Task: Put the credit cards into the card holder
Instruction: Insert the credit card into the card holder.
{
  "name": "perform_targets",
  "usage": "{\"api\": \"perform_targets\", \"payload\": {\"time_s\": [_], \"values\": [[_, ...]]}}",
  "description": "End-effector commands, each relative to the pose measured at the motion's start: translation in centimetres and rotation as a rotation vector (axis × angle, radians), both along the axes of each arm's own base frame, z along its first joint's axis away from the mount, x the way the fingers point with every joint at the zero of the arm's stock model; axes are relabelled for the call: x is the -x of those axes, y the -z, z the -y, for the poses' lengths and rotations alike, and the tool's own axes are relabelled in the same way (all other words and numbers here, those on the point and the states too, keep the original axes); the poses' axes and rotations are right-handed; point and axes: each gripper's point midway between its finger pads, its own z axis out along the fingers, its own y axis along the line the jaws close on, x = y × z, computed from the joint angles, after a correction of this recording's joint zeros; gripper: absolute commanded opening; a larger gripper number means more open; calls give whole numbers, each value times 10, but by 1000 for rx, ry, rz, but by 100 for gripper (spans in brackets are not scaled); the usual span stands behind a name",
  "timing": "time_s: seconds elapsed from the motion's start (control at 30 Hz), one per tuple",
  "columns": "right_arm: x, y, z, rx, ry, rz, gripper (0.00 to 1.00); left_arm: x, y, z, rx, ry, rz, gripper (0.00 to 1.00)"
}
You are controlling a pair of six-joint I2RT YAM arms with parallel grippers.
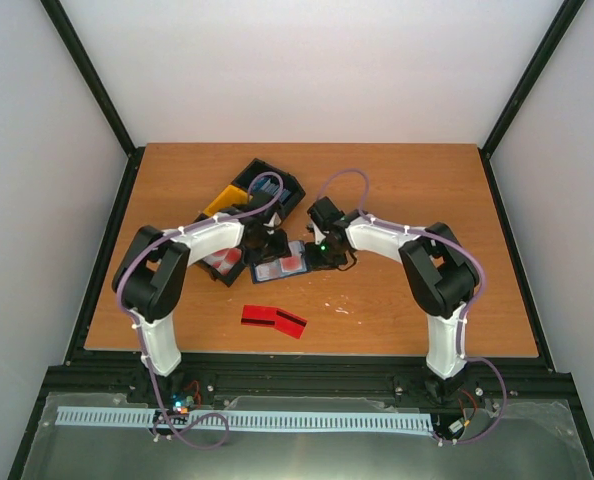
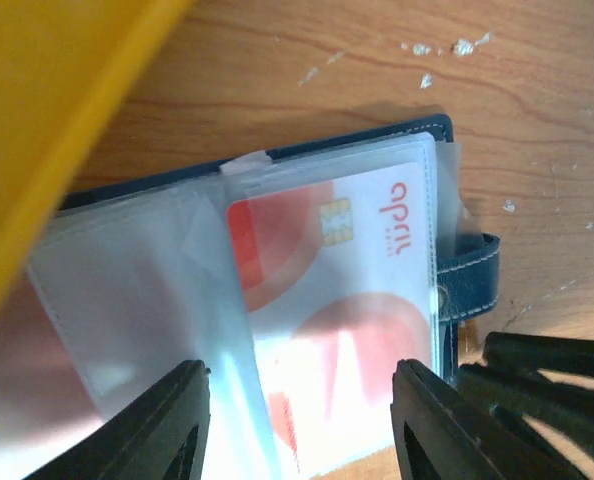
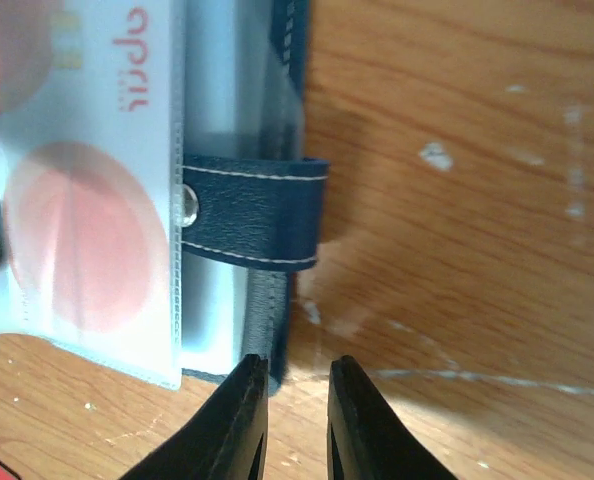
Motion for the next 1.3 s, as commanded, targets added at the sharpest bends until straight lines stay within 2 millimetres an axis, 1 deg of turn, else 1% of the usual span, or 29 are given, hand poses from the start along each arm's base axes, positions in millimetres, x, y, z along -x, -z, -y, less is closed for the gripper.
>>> {"api": "perform_targets", "payload": {"time_s": [0.0, 0.07, 0.13, 0.2, 0.27, 0.37, 0.4, 0.43, 0.53, 0.63, 0.73, 0.93, 1.1, 1.2, 1.27], "values": [[-16, -29, 17, 53, 47, 113, 19, 2, -34, -20, -67, -23, 84, 53], [-22, -36, 17, 63, 53, 138, 22, 8, -37, -30, -100, -42, 91, 55], [-26, -35, 15, 67, 49, 140, 26, 15, -36, -40, -124, -54, 91, 58], [-30, -33, 11, 73, 37, 139, 31, 24, -31, -48, -143, -64, 81, 61], [-37, -34, 8, 89, 29, 156, 34, 34, -23, -56, -160, -73, 66, 61], [-46, -31, 3, 119, 7, 177, 39, 42, -14, -62, -159, -78, 60, 60], [-47, -28, 3, 135, 2, 176, 40, 44, -11, -62, -156, -77, 56, 58], [-48, -25, 3, 150, -4, 174, 40, 46, -8, -64, -160, -80, 49, 55], [-46, -18, 2, 166, -26, 166, 44, 51, 1, -70, -179, -89, 32, 54], [-44, -11, 2, 188, -58, 158, 45, 52, 6, -72, -188, -90, 31, 51], [-39, -11, 1, 191, -109, 157, 45, 51, 7, -72, -183, -88, 38, 46], [-21, -10, 2, 211, -237, 196, 44, 47, 10, -76, -206, -98, 54, 44], [-20, -7, -6, 227, -300, 229, 42, 38, 4, -83, -201, -133, 85, 45], [-21, -9, -10, 215, -314, 250, 42, 30, -4, -90, -192, -165, 120, 48], [-23, -14, -12, 200, -311, 270, 42, 26, -9, -96, -183, -181, 137, 53]]}}
